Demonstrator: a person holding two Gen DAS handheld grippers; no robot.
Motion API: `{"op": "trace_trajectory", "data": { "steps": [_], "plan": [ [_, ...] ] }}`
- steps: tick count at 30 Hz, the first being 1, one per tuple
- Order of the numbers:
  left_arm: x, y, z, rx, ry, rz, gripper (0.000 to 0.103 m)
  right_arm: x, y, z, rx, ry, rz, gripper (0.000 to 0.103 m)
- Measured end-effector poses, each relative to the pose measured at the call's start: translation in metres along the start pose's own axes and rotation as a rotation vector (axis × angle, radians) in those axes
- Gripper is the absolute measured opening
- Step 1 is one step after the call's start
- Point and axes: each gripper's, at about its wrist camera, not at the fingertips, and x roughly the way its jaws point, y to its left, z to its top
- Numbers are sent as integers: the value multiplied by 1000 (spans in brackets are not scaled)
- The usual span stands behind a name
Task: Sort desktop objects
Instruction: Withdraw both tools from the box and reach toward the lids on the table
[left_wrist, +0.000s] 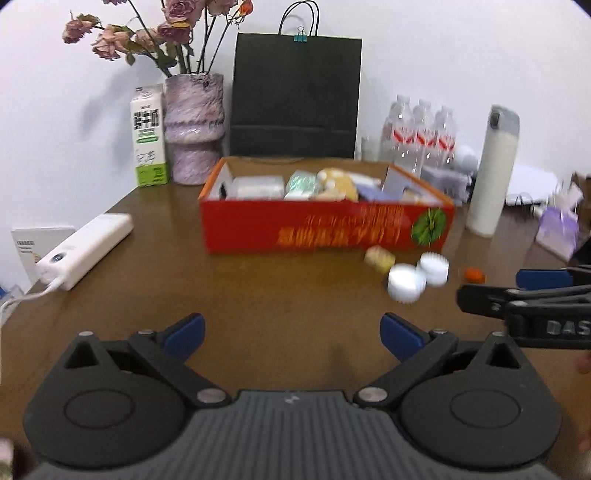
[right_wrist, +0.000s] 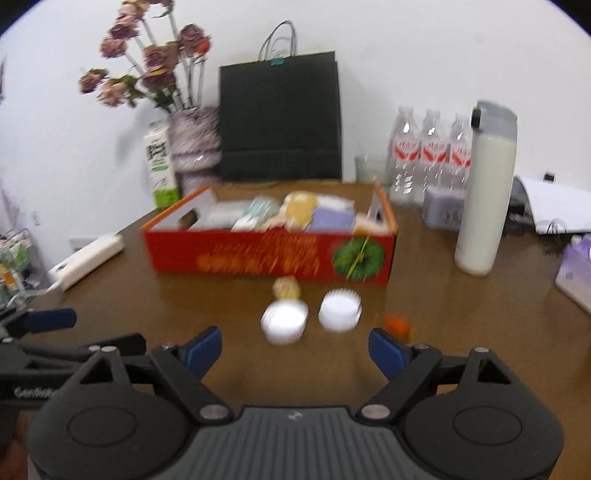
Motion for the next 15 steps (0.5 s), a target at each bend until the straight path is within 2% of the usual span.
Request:
{"op": "trace_trajectory", "data": {
  "steps": [2, 6, 9, 15],
  "plan": [
    [-13, 2, -16, 6, 13, 16, 103, -14, 5, -19, -11, 9, 26, 86],
    [-45, 3, -46, 15, 28, 17, 103, -41, 19, -55, -45, 4, 15, 86],
    [-65, 4, -62, 11, -6, 3, 103, -59, 25, -76, -47, -13, 33, 87],
    [-62, 1, -67, 6, -7, 21, 103, -74, 30, -91, -63, -80, 6, 90]
  ]
}}
